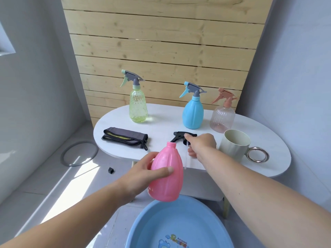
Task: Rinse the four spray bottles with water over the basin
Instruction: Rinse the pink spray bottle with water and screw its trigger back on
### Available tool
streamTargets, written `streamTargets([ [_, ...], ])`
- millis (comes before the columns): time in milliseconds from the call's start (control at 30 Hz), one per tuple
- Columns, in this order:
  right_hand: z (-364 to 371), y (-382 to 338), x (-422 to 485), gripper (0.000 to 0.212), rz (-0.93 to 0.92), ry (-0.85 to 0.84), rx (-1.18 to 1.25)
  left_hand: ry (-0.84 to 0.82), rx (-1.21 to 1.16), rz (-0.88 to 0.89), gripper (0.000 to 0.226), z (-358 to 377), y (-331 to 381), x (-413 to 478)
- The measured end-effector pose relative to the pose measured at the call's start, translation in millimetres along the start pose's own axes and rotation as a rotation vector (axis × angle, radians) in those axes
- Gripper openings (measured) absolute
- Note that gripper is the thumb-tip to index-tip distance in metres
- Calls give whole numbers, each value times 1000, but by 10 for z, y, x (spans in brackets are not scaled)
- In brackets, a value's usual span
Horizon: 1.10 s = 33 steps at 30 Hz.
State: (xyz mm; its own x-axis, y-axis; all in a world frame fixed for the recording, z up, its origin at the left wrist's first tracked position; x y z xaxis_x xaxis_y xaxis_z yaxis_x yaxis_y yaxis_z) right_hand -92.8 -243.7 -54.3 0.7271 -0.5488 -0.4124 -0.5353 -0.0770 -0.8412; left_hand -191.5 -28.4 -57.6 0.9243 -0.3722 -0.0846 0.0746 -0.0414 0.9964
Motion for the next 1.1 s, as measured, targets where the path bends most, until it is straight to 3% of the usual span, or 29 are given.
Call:
streamTargets([
  [267, -115, -27, -91, 37, -36, -59, -86, -4, 16, 9, 79, 36, -14, 87],
  [433, -618, -147, -454, 24, -269, -129, -29, -23, 25, 67, 74, 139, 75, 99],
  [500, -972, -224, -569, 23, -415, -18, -94, -27, 20, 102, 73, 220, 143, 105],
  [600, -1518, -235, -491, 25, -550, 281, -279, -50, 19, 141, 75, 397, 226, 116],
  [667, -1805, -130, -318, 25, -481, 342, -406, -81, 21, 149, 75, 548, 267, 110],
  [800, -2081, 141, -53, 40, -252, 222, -561, -113, 36, 168, 75, 825, 268, 108],
  [933, -2123, 355, 34, 46, -124, 32, -395, -124, 41, 171, 71, 962, 266, 96],
  [1100, -2126, 489, 133, 27, -81, -104, -107, -147, 76, 157, 70, 1008, 233, 45],
])
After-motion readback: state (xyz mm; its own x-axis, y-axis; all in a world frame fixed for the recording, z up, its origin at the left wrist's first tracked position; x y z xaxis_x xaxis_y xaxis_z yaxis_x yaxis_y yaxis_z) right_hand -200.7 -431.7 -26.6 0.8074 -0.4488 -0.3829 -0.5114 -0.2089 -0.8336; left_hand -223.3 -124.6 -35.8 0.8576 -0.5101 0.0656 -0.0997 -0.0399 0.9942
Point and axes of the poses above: each hand's wrist, its own x-axis towards the middle knuckle, its own z-axis out of the palm, y = z × x, the point moved 2 cm from there along x, towards the middle knuckle, and after that the axes turned 8 degrees about z, right-handed, at the moved point
